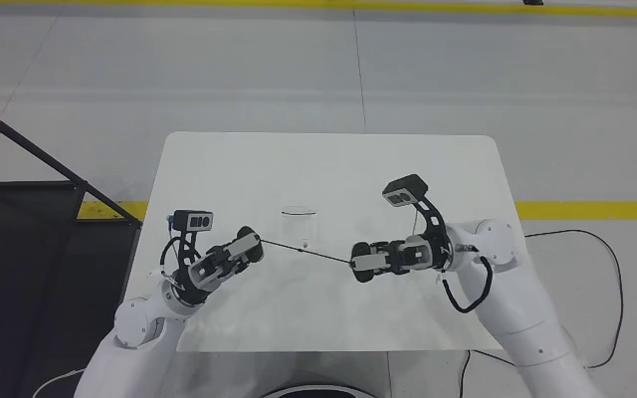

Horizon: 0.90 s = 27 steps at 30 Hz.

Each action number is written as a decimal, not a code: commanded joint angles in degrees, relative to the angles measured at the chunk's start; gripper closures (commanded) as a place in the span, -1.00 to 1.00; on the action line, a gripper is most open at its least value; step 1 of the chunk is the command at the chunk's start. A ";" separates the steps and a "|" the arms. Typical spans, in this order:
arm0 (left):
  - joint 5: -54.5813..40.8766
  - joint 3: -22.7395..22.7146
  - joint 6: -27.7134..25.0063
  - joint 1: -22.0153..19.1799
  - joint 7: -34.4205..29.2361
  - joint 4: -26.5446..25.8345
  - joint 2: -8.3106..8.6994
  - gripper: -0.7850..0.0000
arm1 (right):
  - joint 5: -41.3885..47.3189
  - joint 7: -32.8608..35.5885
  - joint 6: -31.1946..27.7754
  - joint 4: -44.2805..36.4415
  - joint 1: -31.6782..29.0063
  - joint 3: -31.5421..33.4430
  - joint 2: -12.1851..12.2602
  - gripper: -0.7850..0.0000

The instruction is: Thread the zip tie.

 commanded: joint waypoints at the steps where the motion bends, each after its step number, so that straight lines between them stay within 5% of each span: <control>1: -0.02 -0.01 0.00 0.00 -0.02 0.00 0.01 1.00 | 0.06 0.23 0.23 -0.35 -0.30 0.35 0.07 1.00; 7: 0.74 0.18 0.01 -0.04 0.14 -0.11 0.01 1.00 | -1.86 1.14 1.14 -0.42 -0.12 -0.09 0.11 1.00; 12: 3.27 0.35 -0.50 0.04 1.35 -0.28 0.00 -0.90 | -5.26 0.85 0.86 -0.09 0.97 -2.06 -0.11 1.00; 13: 3.76 0.42 -0.66 0.10 1.73 -0.40 -0.02 -1.00 | -5.53 0.59 0.59 0.05 1.15 -2.41 -0.17 1.00; 21: 5.42 0.03 -0.53 0.48 4.24 -0.42 0.00 -1.00 | -6.77 -0.78 -0.77 0.64 2.01 -3.43 -0.26 1.00; 27: 8.87 -2.59 -3.01 2.20 10.55 -0.60 -0.04 -1.00 | -17.37 -6.36 -6.35 -3.23 -0.82 -1.55 0.92 1.00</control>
